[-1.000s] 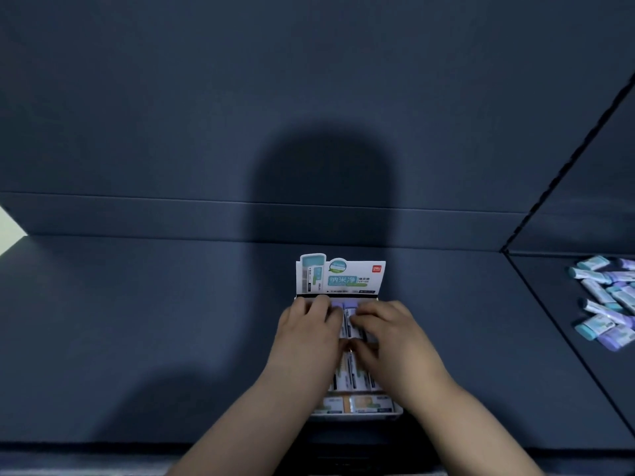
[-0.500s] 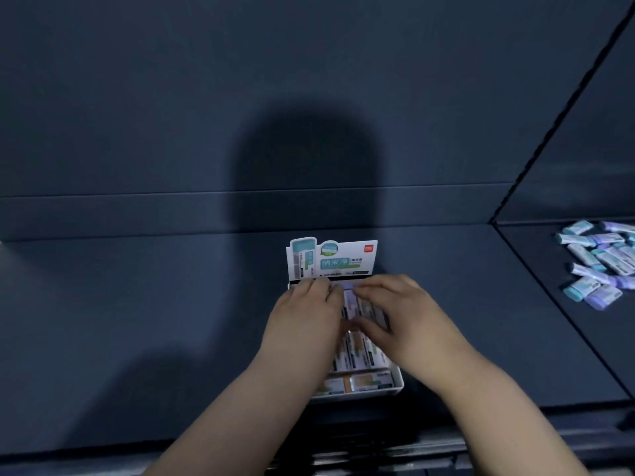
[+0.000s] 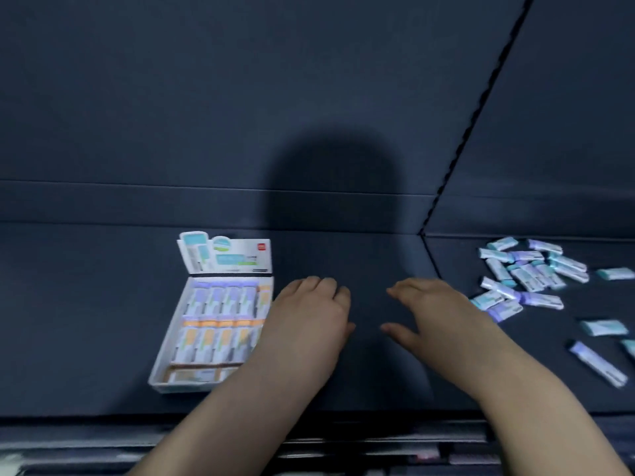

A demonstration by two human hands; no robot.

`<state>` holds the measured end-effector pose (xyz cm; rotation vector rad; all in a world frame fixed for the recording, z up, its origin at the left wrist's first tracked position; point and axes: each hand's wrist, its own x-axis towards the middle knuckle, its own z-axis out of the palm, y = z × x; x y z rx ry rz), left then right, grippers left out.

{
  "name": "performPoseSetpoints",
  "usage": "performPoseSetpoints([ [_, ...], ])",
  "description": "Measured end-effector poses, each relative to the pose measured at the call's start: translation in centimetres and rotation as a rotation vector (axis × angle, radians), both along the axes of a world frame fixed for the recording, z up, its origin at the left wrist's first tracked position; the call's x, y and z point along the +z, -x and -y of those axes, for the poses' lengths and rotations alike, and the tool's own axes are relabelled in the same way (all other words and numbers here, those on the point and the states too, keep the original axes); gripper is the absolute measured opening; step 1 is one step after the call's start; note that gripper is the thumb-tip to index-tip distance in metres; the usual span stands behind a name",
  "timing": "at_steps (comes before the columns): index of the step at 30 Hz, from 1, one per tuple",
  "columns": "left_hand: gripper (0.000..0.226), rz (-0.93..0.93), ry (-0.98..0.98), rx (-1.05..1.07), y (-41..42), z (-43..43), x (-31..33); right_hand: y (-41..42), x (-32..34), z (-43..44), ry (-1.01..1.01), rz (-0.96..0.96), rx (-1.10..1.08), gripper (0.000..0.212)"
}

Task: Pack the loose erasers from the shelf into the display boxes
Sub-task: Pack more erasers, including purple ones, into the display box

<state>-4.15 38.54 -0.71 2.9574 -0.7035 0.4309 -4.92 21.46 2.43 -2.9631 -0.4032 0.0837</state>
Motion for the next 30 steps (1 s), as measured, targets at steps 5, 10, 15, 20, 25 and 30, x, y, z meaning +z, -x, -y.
performPoseSetpoints([
  [5,0.051,0.005,0.057,0.013,0.9,6.2,-0.2,0.4,-0.3,6.8,0.016,-0.012,0.026,0.058],
  [10,0.055,-0.032,0.007,0.078,2.2,9.5,-0.8,0.8,-1.1,10.6,0.013,-0.028,0.032,0.057],
  [15,0.059,-0.09,-0.031,0.102,2.6,10.2,-1.1,1.5,-1.6,12.1,-0.011,-0.031,0.002,0.057],
  [20,0.06,-0.185,-0.039,0.039,2.3,10.6,0.0,2.4,-1.7,13.6,-0.01,-0.078,-0.137,0.058],
  [25,0.056,-0.21,-0.013,-0.048,1.5,11.7,-0.2,3.5,-1.7,15.4,-0.009,-0.078,-0.229,0.056],
  [30,0.05,-0.151,-0.023,-0.071,1.0,13.7,-1.2,4.1,-2.1,17.9,-0.015,-0.043,-0.289,0.059],
])
